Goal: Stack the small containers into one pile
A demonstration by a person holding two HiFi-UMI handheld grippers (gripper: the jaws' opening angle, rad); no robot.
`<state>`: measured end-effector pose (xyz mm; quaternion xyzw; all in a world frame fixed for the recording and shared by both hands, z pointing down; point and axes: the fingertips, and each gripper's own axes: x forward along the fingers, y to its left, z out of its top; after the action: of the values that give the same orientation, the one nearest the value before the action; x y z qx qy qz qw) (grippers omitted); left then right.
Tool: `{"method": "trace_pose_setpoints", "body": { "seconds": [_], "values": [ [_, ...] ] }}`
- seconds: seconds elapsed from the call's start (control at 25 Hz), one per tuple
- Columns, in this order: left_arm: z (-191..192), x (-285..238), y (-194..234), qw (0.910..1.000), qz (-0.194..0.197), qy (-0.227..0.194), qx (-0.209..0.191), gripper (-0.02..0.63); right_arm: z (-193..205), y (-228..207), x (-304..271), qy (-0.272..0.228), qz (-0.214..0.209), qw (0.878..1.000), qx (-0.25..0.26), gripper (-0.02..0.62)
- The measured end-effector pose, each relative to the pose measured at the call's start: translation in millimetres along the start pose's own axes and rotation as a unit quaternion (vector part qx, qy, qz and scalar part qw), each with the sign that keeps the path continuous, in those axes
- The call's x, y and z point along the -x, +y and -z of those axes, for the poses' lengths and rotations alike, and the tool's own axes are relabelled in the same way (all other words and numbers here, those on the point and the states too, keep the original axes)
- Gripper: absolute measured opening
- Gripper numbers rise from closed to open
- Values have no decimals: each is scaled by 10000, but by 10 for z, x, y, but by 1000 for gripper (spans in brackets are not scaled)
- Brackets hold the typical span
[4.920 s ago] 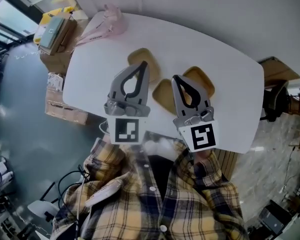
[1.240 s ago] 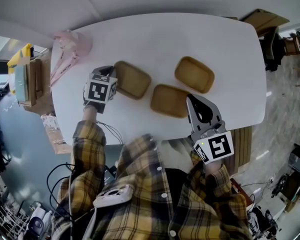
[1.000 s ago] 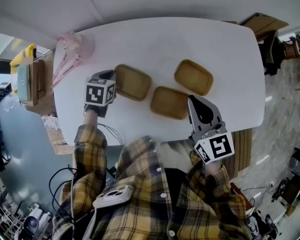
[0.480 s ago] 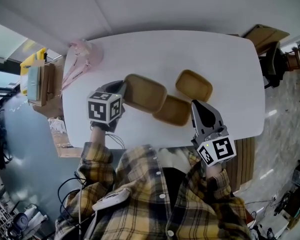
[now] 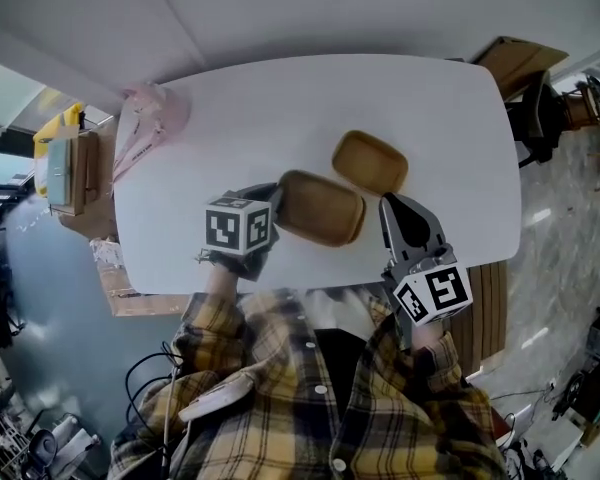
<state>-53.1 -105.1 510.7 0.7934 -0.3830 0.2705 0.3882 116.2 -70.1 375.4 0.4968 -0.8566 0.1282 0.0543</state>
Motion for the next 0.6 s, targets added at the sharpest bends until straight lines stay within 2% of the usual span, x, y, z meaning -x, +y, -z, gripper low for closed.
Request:
{"method": "trace_pose_setpoints", "body": {
  "seconds": [0.28,0.6],
  "values": [
    [233,-206,-118,9997,-149,-46,202,28,81,-59,82,167,-63,9998,-5,15],
    [294,-340,-110,9980,-623,-47,-4,28,180,-180,125,301,-191,9994,0,15]
  ]
}}
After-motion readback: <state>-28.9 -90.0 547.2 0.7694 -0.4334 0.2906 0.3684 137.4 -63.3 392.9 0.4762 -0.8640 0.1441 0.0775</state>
